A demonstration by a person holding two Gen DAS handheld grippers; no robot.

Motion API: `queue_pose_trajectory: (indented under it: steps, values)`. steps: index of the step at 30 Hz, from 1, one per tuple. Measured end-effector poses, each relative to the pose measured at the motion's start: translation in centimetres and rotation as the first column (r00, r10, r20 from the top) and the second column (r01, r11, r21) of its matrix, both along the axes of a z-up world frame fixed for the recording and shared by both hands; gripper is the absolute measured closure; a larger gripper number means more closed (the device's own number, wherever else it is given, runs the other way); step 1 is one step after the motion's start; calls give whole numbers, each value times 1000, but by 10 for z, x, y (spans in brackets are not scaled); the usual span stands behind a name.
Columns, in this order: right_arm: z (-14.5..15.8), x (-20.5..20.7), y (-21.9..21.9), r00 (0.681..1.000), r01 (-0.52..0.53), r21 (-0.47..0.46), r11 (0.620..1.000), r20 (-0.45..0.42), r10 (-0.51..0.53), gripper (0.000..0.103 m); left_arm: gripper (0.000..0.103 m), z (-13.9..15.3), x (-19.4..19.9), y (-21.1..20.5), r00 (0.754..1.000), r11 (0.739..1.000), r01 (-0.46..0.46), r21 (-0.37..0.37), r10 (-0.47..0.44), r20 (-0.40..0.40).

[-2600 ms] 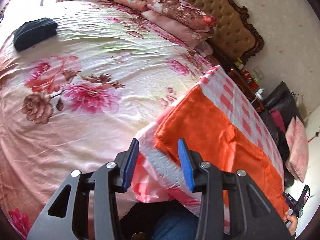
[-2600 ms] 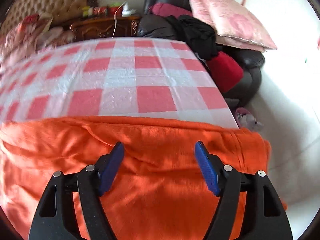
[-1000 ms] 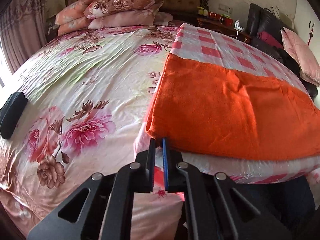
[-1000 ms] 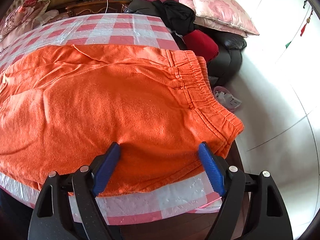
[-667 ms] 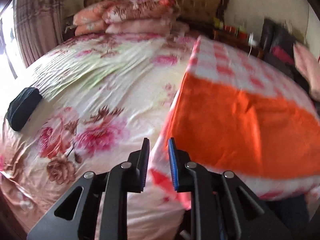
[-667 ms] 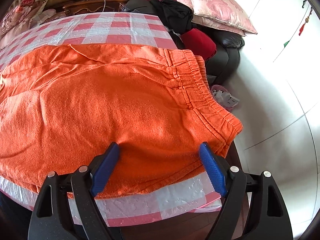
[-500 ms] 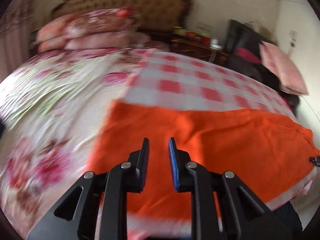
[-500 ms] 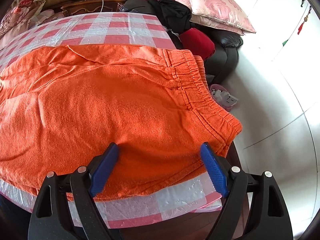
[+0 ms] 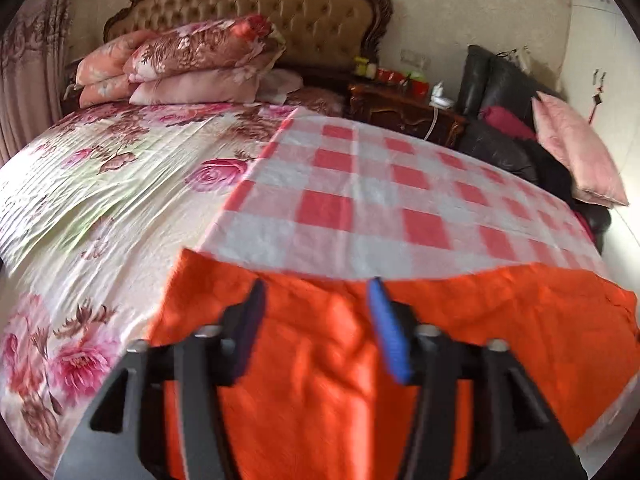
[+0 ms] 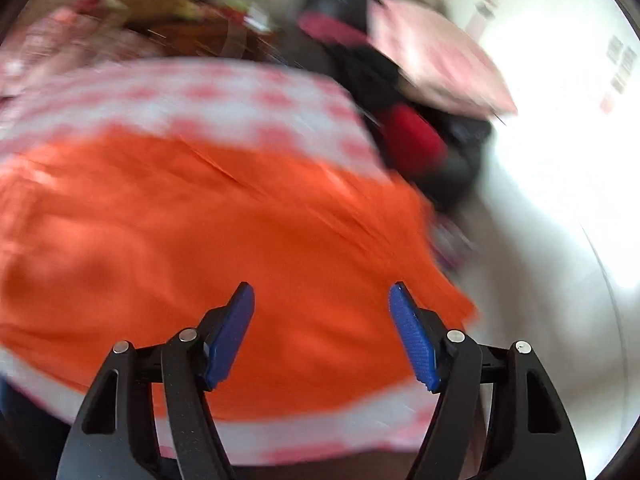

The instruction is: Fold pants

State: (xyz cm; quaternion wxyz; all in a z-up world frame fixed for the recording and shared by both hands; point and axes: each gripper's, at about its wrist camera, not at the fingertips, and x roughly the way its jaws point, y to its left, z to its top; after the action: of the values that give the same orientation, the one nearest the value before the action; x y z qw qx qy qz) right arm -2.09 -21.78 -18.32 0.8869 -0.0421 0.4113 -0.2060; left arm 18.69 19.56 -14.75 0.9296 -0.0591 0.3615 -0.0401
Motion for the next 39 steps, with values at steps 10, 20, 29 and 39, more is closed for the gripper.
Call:
queue_pose_trajectory:
  steps: [10,20,29,39]
  values:
    - [12,131,222,825,-563,248,788,116,553,35,58,-28,-58,-43,970,996,-79,31,84,-229]
    - [-30,201,266,853,-501,258,826,-12,521,39,61,-30,-76,-38,961,992,-56,114,85,-264]
    - [-9,116,249,852,-520,157,840,22,523,32,60,-31,-68,-41,961,990,-41,135,76,-265]
    - [-29,62,189,912,-396,80,915,-80,402,29,48,-32,-64,-29,965,988,-19,152,58,-257]
